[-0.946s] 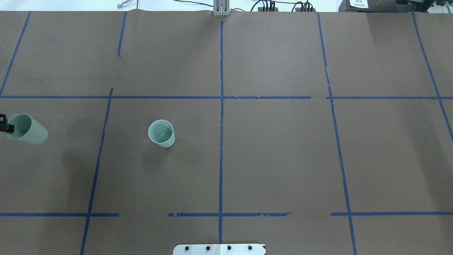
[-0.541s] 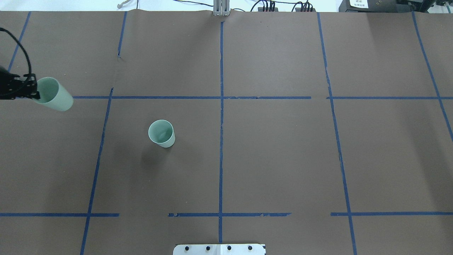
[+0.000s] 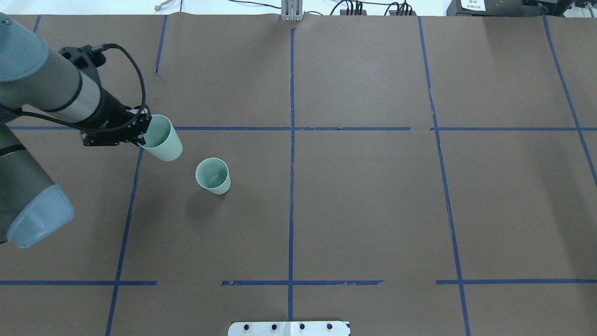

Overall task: Stack cups
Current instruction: 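Lift the held cup with the left gripper and carry it over the middle cup, then lower the held cup into the middle cup and open the left gripper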

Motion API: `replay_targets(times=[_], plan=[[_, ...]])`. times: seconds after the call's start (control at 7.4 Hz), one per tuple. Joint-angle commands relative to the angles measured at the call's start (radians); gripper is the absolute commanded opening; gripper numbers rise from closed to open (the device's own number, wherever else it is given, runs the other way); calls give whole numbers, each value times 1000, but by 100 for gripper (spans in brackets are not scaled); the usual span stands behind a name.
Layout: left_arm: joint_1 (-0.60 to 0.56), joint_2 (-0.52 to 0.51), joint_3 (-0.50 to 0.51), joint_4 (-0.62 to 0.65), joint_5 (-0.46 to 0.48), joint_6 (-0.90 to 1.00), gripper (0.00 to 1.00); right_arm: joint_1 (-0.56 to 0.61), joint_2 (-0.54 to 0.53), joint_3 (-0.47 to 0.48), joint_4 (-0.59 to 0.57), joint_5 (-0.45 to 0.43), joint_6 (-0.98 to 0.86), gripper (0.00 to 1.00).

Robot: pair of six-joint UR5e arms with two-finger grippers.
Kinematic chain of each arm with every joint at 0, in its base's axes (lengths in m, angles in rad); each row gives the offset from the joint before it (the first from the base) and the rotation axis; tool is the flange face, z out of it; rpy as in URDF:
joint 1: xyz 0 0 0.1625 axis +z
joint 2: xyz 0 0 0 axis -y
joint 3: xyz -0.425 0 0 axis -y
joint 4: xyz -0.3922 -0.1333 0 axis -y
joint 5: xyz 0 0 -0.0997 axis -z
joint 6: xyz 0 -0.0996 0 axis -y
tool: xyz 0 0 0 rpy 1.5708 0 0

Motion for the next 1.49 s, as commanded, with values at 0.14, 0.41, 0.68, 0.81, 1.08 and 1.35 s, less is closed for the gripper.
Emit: replay_targets(times=[0.14, 0.41, 0.68, 0.81, 1.08, 1.35], plan=[[97, -95, 55, 34, 61, -131, 0, 0, 0, 0, 0, 0, 0, 100], [106, -96, 57, 34, 61, -134, 0, 1, 0, 0, 0, 0, 0, 100], [114, -102, 68, 34, 61, -136, 0, 1, 0, 0, 0, 0, 0, 100], [122, -105, 69, 34, 61, -136, 0, 1, 0, 0, 0, 0, 0, 100], [126, -110, 71, 33, 61, -136, 16, 1, 0, 0, 0, 0, 0, 100], [125, -112, 71, 31, 73, -148, 100, 1, 0, 0, 0, 0, 0, 100]])
